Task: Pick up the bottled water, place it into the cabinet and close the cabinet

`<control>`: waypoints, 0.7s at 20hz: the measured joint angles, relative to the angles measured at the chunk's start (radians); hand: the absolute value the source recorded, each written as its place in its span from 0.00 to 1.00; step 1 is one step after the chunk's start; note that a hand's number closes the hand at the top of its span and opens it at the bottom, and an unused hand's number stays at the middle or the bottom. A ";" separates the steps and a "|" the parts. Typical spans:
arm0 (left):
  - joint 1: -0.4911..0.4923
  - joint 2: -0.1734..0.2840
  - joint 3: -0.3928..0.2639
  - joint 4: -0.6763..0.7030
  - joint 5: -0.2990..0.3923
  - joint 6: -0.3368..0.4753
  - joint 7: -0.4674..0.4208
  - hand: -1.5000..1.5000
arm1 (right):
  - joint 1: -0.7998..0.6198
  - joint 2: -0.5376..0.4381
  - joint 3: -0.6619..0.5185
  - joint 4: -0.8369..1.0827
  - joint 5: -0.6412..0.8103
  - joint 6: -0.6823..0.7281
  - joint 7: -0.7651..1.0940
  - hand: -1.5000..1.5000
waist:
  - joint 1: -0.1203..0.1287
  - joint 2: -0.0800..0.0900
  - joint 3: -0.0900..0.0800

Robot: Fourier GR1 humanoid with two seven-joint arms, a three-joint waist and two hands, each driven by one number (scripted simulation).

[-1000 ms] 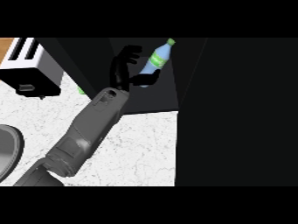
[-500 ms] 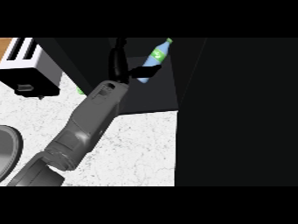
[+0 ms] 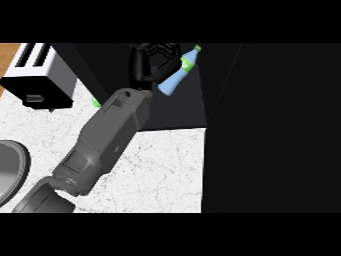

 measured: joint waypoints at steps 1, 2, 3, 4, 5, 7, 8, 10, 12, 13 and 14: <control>-0.002 -0.001 -0.002 -0.004 0.009 -0.007 -0.001 1.00 | 0.003 -0.002 -0.002 -0.002 -0.001 0.003 0.002 0.00 | 0.001 -0.002 0.000; -0.004 -0.001 -0.006 -0.013 0.021 -0.016 -0.002 1.00 | -0.007 -0.003 -0.008 -0.001 -0.001 0.004 0.006 0.00 | 0.003 -0.003 0.001; 0.011 -0.002 -0.016 -0.030 0.033 -0.027 -0.005 1.00 | -0.006 0.000 -0.004 -0.002 -0.001 0.001 0.011 0.00 | 0.007 -0.006 0.001; 0.028 -0.002 -0.033 -0.052 0.048 -0.033 -0.004 1.00 | -0.010 0.005 0.008 -0.004 0.001 -0.002 0.020 0.00 | 0.010 -0.008 0.001; 0.036 -0.002 -0.045 -0.065 0.060 -0.039 0.002 1.00 | -0.001 0.002 0.007 -0.008 0.001 0.001 0.016 0.00 | 0.010 -0.010 0.001; 0.075 -0.003 -0.086 -0.110 0.090 -0.064 0.003 1.00 | 0.004 -0.002 0.015 -0.015 0.002 0.001 0.028 0.00 | 0.011 -0.012 0.001; 0.086 -0.003 -0.109 -0.136 0.109 -0.081 0.019 1.00 | -0.001 -0.003 0.019 -0.017 0.003 -0.001 0.036 0.00 | 0.012 -0.013 0.001; 0.138 -0.003 -0.145 -0.192 0.142 -0.130 0.034 1.00 | 0.012 0.000 0.033 -0.021 0.008 -0.005 0.036 0.00 | 0.018 -0.017 0.000; 0.189 -0.003 -0.183 -0.255 0.173 -0.181 0.045 0.00 | 0.025 0.002 0.046 -0.025 0.014 -0.007 0.030 0.00 | 0.023 -0.021 0.000; 0.218 -0.003 -0.211 -0.295 0.190 -0.196 0.056 0.00 | 0.025 0.002 0.041 -0.024 0.016 -0.009 0.029 0.00 | 0.028 -0.022 0.000; 0.254 -0.003 -0.233 -0.330 0.202 -0.215 0.062 0.00 | 0.035 0.003 0.049 -0.027 0.018 -0.012 0.028 0.00 | 0.033 -0.024 0.000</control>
